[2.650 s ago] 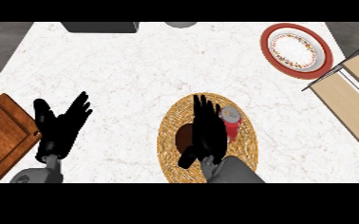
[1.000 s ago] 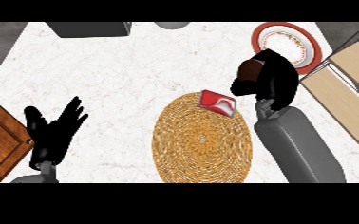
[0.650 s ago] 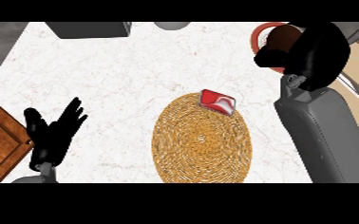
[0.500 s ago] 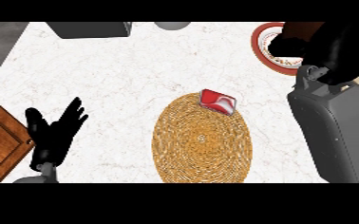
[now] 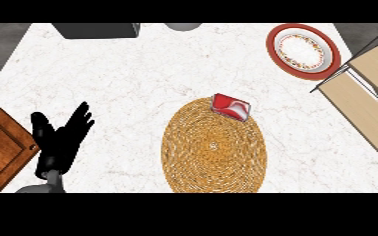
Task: Pick the cupcake from the placemat and place it in the tiered shelf
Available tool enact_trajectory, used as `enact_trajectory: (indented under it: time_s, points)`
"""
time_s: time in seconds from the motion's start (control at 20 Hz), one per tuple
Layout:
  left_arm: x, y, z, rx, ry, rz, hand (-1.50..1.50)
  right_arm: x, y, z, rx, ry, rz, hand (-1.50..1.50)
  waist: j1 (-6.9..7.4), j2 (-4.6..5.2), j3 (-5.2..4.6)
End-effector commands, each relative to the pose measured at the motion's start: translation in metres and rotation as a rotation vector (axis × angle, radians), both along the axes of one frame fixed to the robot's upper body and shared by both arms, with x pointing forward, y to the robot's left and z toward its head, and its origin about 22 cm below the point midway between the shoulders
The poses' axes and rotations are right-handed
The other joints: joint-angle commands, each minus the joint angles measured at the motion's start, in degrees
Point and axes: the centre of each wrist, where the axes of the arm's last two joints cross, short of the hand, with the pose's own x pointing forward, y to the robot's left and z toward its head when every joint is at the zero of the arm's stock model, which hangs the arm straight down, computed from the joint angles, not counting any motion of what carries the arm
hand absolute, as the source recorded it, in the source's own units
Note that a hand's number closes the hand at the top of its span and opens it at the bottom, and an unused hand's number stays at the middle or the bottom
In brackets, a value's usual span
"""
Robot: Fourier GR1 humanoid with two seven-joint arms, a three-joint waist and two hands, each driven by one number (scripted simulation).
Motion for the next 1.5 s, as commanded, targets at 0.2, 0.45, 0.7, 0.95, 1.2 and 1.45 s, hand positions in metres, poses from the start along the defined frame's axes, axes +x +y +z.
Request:
enact_trajectory:
  time_s: [0.2,0.45,0.7,0.95,1.2,1.45]
  points:
    - [-0.003,-0.006,-0.009,-0.002,0.026,-0.011,0.00,-0.025,-0.056,0.058,0.097,0.110,-0.199,1.50,0.42,0.47,-0.11]
    - [-0.004,0.003,-0.006,-0.001,0.028,-0.023,0.00,-0.020,-0.095,0.057,0.134,0.148,-0.182,1.50,1.36,0.81,-0.07]
    - [-0.010,0.013,-0.012,0.003,0.016,-0.008,0.00,-0.032,-0.125,0.066,0.118,0.229,-0.159,1.50,1.46,0.79,-0.10]
    - [0.009,0.012,-0.003,0.017,0.027,-0.015,0.00,-0.035,-0.142,0.044,0.106,0.254,-0.157,1.50,1.22,0.90,-0.07]
    - [0.002,-0.007,-0.012,0.011,0.008,-0.015,0.00,-0.021,-0.168,0.029,0.118,0.248,-0.184,1.50,1.75,0.99,-0.05]
    - [0.004,0.010,-0.001,0.005,0.014,-0.019,0.00,-0.037,-0.195,0.011,0.083,0.249,-0.207,1.50,1.54,0.93,-0.03]
